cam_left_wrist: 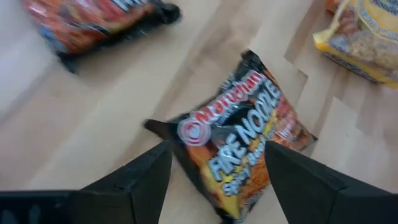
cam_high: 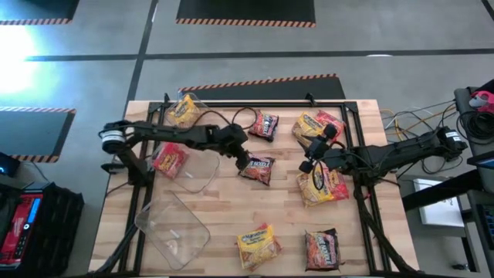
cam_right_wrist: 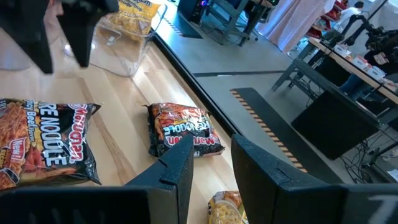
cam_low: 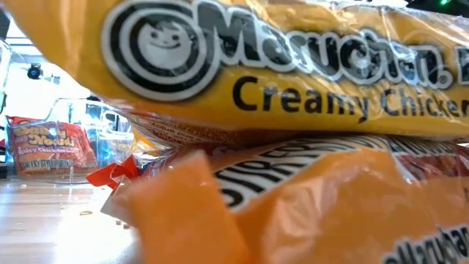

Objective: Sort Maruchan noodles
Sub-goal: Put the noodles pack into the bottom transparent bin

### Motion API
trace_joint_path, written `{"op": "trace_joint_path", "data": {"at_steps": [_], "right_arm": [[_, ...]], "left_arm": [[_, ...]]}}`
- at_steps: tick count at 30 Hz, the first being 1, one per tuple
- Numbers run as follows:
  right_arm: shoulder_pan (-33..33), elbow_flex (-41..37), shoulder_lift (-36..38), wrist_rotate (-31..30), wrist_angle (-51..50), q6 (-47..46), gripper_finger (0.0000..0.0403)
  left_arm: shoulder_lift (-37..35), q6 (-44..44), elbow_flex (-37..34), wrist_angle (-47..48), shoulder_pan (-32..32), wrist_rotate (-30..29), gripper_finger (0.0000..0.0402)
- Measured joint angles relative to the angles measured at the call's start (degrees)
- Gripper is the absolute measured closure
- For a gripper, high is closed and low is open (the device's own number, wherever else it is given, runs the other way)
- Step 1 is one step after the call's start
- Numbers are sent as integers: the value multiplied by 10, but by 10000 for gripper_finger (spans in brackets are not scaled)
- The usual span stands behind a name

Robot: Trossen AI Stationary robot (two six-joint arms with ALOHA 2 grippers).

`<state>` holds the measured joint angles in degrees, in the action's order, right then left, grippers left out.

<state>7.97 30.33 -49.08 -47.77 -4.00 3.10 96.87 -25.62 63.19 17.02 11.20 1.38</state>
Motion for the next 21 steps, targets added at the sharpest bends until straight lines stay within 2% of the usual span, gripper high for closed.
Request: {"op": "trace_joint_path", "data": {"at_steps": [12,15,21], "right_arm": [[0,0,0,2,3,-7,303],[0,0,-2,4,41,-36,303],[0,0,-1,13,113,-22,303]], "left_arm": [[59,-93,16,-6,0,13,165],[66,-118,16,-7,3,13,165],[78,-144,16,-12,12,11,165]]}}
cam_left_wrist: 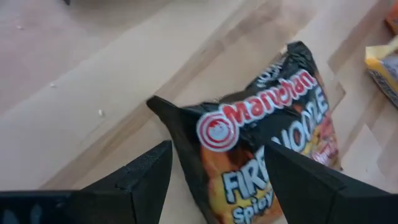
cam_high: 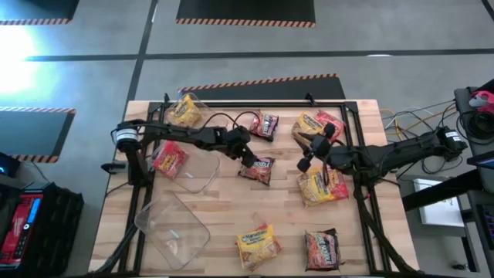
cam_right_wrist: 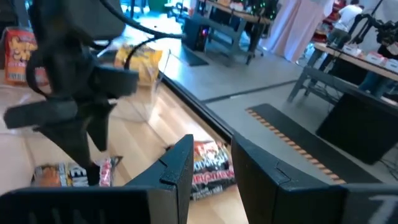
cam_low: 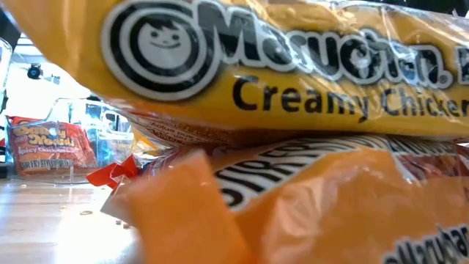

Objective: Sort Maruchan noodles
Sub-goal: Put the noodles pack into the bottom transparent bin

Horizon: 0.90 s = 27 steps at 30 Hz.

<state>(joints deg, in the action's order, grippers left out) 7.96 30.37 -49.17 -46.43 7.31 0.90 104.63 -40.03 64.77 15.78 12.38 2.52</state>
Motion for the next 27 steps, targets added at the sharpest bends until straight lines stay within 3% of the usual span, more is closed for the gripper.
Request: {"op": "trace_joint_path", "data": {"at_steps": [3,8,15,27], "right_arm": [[-1,0,0,0,16,18,303],[-1,0,-9,8,15,-86,303],[-1,-1,-36,99,12,-124,303],[-1,3,-58,187,4,-183,303]], "left_arm": [[12,0,0,-3,-1,2,165],[39,2,0,-36,-1,39,165],[75,-4,1,-112,0,98,165],[107,21,75,-73,-2,133,165]]}}
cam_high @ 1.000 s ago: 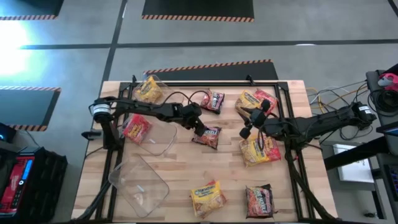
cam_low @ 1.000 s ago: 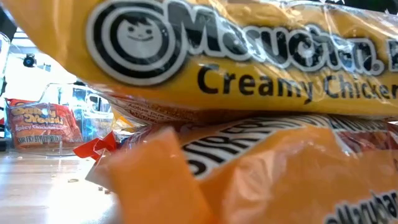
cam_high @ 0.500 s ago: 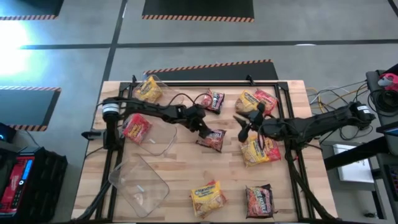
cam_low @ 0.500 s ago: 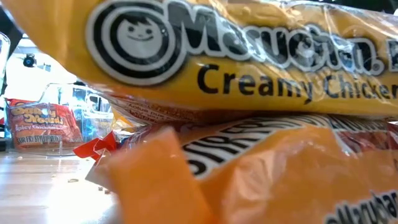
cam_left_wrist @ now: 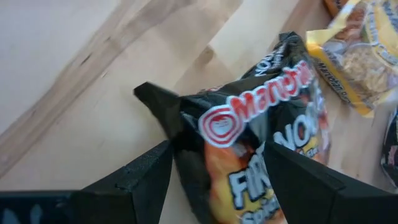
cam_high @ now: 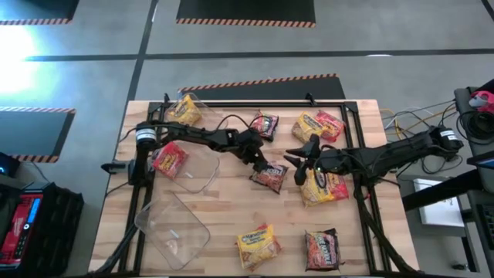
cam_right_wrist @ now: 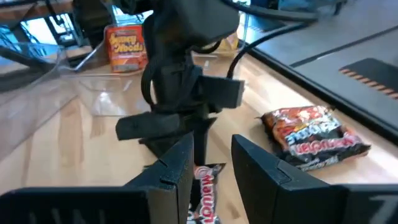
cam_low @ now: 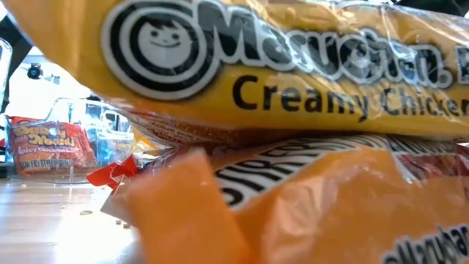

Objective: Sort Maruchan noodles
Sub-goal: Put the noodles pack into the bottom transparent bin

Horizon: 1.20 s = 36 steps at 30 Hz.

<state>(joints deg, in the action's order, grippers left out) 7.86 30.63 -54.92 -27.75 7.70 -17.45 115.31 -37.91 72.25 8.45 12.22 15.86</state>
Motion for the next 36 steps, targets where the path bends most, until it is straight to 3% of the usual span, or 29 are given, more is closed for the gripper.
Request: {"op": "trace_joint_path", "data": {"at_steps": [4,11,17,26,36], "right_arm": [[0,0,10,38,8,-21,303],[0,0,11,42,47,-25,303],[0,-1,7,42,10,-110,303],[0,-3,-75,45,18,-206,307],[0,-4,-167,86,20,-277,340]], "left_arm": [[0,14,10,29,0,-1,165],[0,16,11,28,-2,8,165],[0,21,11,27,-7,28,165],[0,44,11,21,-8,36,165],[0,57,11,11,-8,38,165]]}}
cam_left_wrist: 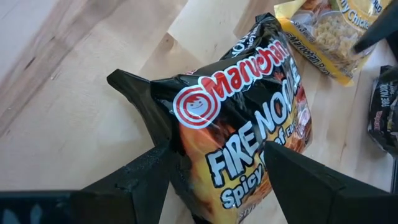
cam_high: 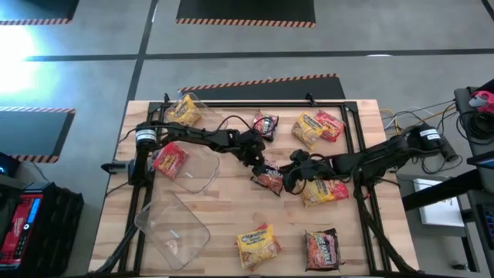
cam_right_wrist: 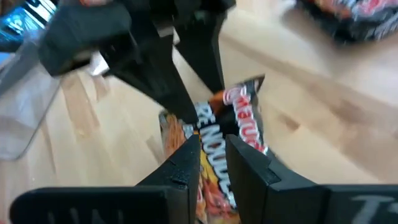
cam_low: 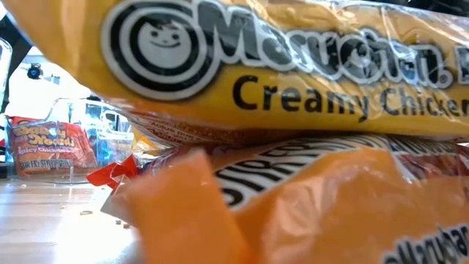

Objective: Sort Maruchan noodles
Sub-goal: Put the noodles pack into the bottom transparent bin

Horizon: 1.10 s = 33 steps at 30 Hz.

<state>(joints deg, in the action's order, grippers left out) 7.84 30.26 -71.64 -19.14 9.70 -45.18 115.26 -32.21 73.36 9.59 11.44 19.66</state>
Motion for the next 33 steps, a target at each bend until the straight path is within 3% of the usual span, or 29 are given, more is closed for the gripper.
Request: {"op": "trace_joint_path", "data": {"at_steps": [11,33], "right_arm": [[0,0,-36,60,-17,-45,347],[-24,2,-69,60,-84,-38,360]], "left_arm": [[0,3,0,-10,0,0,165],[-40,15,1,-1,13,56,165]]}}
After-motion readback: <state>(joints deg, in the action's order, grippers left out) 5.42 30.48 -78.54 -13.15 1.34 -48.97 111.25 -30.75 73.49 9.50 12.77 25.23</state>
